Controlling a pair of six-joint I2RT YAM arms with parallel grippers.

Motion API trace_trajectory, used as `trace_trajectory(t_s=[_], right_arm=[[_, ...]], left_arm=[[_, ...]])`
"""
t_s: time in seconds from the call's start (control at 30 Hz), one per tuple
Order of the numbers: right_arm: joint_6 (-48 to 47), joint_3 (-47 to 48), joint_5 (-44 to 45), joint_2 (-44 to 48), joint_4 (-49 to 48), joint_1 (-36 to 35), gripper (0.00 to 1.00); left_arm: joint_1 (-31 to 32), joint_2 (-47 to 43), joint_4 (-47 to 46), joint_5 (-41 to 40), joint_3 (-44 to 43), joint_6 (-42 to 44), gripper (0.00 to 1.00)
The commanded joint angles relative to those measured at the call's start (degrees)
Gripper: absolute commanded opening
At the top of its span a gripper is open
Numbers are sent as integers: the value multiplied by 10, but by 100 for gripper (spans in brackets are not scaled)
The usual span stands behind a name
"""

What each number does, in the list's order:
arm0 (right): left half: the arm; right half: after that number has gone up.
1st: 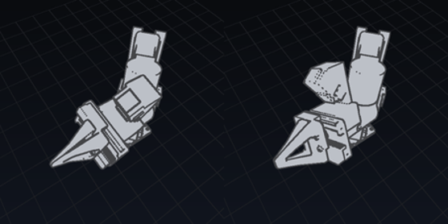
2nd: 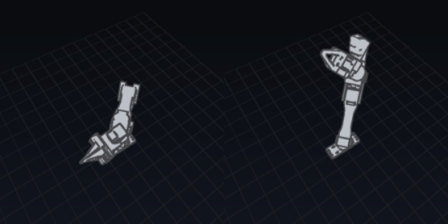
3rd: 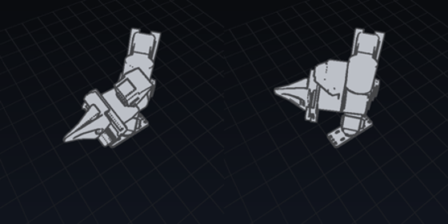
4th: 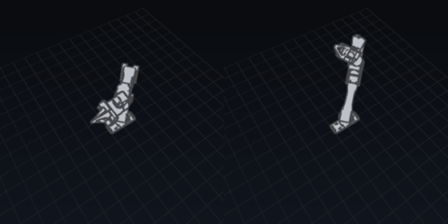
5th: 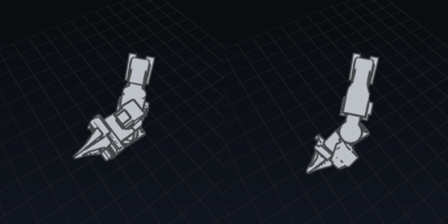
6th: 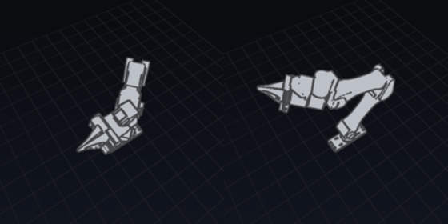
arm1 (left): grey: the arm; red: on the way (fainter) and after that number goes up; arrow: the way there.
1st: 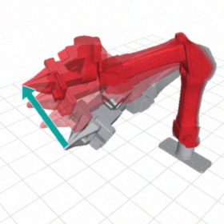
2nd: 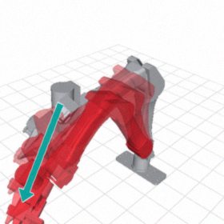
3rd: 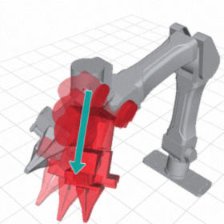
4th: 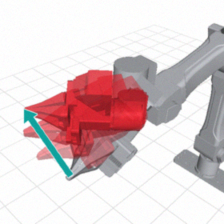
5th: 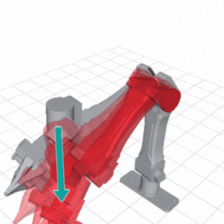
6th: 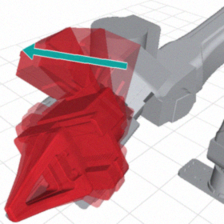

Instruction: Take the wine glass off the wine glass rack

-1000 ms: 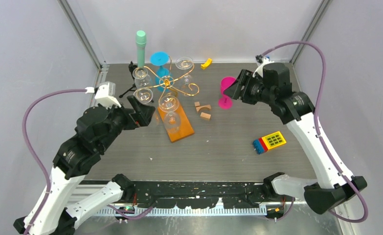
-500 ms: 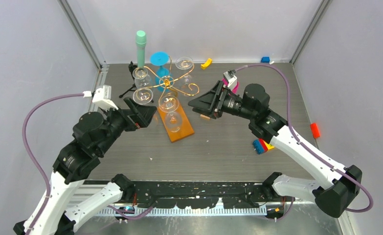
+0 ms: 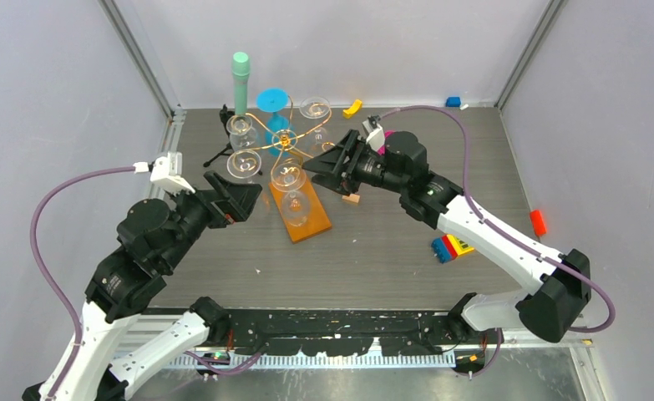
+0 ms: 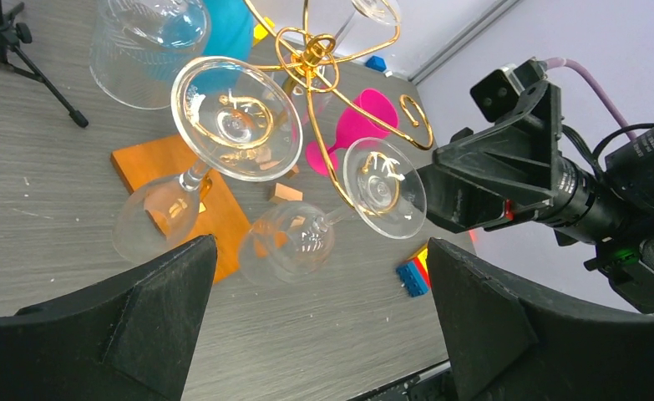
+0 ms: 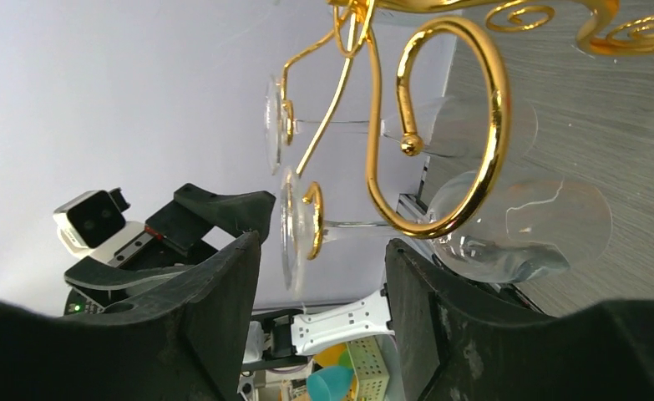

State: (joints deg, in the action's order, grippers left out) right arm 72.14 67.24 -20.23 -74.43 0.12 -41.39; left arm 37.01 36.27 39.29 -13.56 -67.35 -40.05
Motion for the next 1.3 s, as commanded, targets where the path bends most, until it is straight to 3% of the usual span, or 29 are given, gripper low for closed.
trace_trajectory(t_s=[0.0,0.33,0.53,0.77,1.07,1.27], right_arm=[[-2,34,7,-11,-21,-16,61],[-2,49,5,-38,-28,-34,47],[-53,85,38,-46,74,-50,35],[-76,105,57,-50,113,-57,22],[-124,157,101,-62,201,-71,21],[-147,177,132,-62,238,-77,27]], left_arm=[[0,-7,-6,-15,1,15,100],[1,-6,6,-20,-4,32,100],[0,-11,10,-27,-3,38,100],[0,-15,13,-31,-1,41,100],[1,-21,20,-36,0,42,100],[0,-23,23,-39,1,47,100]])
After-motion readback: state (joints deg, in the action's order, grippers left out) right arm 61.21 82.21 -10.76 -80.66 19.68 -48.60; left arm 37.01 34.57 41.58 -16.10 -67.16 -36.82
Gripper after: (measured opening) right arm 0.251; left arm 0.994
